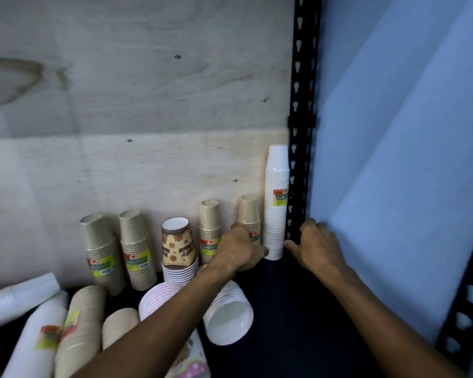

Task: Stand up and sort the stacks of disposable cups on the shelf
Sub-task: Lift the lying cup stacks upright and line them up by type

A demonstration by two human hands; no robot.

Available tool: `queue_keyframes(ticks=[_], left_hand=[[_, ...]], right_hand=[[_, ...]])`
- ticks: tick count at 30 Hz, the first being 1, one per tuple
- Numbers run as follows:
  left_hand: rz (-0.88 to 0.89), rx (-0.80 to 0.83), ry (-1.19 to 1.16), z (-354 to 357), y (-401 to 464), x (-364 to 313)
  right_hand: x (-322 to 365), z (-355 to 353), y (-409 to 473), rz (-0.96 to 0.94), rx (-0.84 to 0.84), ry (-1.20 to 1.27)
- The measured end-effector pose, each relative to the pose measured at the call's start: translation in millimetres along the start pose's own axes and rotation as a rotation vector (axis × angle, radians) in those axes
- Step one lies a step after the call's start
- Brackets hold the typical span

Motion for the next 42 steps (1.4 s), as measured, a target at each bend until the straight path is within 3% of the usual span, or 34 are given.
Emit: queue_keyframes(ticks=[3, 8, 12, 19, 24, 28, 37, 42], left_hand=[[0.039, 0.051, 0.120, -4.5, -31.3, -0.1], [-0.072, 0.014, 0.672, -12.8, -66.0, 21.7], [-0.156, 0.047, 0.709, -5.4, -68.4, 33.9], [-0.140, 0.153, 0.613, 8.7, -71.8, 31.5], [-0.074, 0.247, 0.417, 9.0, -76.1, 22.3], [-0.051, 0.316, 0.147, 8.6, -74.5, 26.3], [0.096, 0.263, -0.316, 8.3, -39.5, 42.7], [0.115, 0.221, -0.323, 20.4, -11.4, 53.1]], right_hand=[[-15.7, 0.2, -18.9, 0.090, 0.087, -0.193], [-39.5, 5.7, -47.2, 0.231, 0.228, -0.363], [-42.1, 7.5, -62.9, 0.233, 0.241, -0.439], [-49.6, 7.4, -85.2, 0.228, 0.332, -0.378], [-36.4, -43.0, -81.1, 0.241, 0.299, -0.265], [-11.7, -80.8, -59.0, 0.142, 0.212, -0.125], [0.8, -52.9, -33.8, -0.001, 0.268, 0.447], [-4.0, -36.7, -26.2, -0.063, 0.253, 0.604]])
Point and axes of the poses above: each hand's wrist, its own y-axis towards the middle knuckle, its own z-axis out of the palm, x = y × z, the point moved 10 cm from there along y, towards the middle knuckle, and after that the axes turned 12 degrees about x, right-handed, at the moved point
